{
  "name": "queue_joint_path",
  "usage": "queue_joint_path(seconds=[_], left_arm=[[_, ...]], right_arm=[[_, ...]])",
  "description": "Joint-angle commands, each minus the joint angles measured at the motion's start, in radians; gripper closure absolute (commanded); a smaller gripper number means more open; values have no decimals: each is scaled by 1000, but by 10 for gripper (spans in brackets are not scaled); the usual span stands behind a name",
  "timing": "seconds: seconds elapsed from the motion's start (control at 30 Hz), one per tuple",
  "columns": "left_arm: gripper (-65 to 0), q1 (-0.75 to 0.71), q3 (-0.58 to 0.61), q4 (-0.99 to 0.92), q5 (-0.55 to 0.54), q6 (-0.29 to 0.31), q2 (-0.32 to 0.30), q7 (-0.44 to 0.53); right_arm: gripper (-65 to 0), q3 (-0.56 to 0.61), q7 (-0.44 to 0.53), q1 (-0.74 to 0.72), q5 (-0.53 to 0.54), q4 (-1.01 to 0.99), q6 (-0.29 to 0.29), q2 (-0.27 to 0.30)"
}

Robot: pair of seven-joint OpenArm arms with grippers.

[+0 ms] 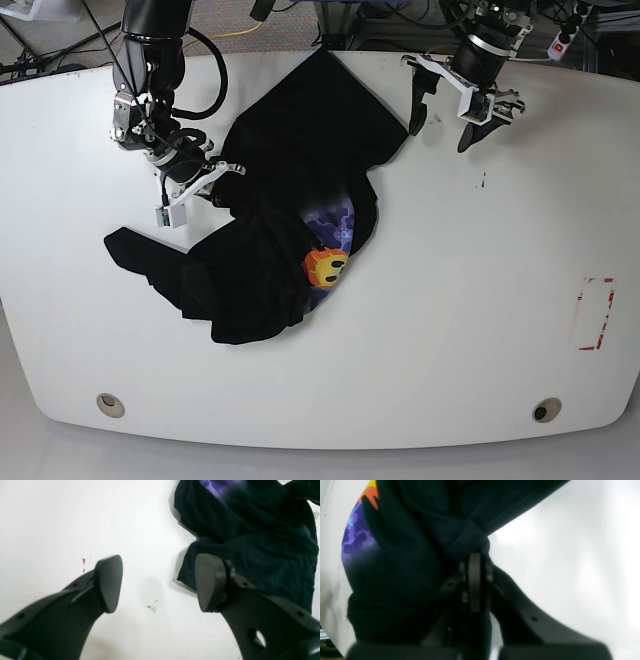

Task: Fold the T-shirt properly
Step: 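Grasp the shirt edges with the right and left grippers, then pull the grasped shirt apart, right gripper and left gripper diverging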

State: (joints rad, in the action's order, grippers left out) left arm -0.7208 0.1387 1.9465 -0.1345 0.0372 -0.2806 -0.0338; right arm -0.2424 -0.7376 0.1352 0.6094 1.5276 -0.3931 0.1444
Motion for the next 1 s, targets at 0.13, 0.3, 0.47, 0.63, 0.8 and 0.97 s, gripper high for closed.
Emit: queue_joint_path(seconds=[0.13,0.3,0.47,0.63,0.8,0.97], left_arm=[[-425,48,-1,21,-6,-1,2,-90],[-425,88,0,21,-7,-1,2,-128],[-426,135,11,18,-7,-1,7,-197],[-426,200,66,17,-7,-1,17,-278],[-426,224,117,17,-1,0,17,-282],[-428,229,146,15,0,0,17,-282]], right_arm=[[0,-4,17,25,17,139,3,36],[0,-2,16,40,17,205,3,48],[0,-2,16,34,17,247,3,82],[0,-1,16,-30,17,291,3,119],[0,22,3,-124,17,316,3,154],[0,61,-15,-253,17,316,1,220]])
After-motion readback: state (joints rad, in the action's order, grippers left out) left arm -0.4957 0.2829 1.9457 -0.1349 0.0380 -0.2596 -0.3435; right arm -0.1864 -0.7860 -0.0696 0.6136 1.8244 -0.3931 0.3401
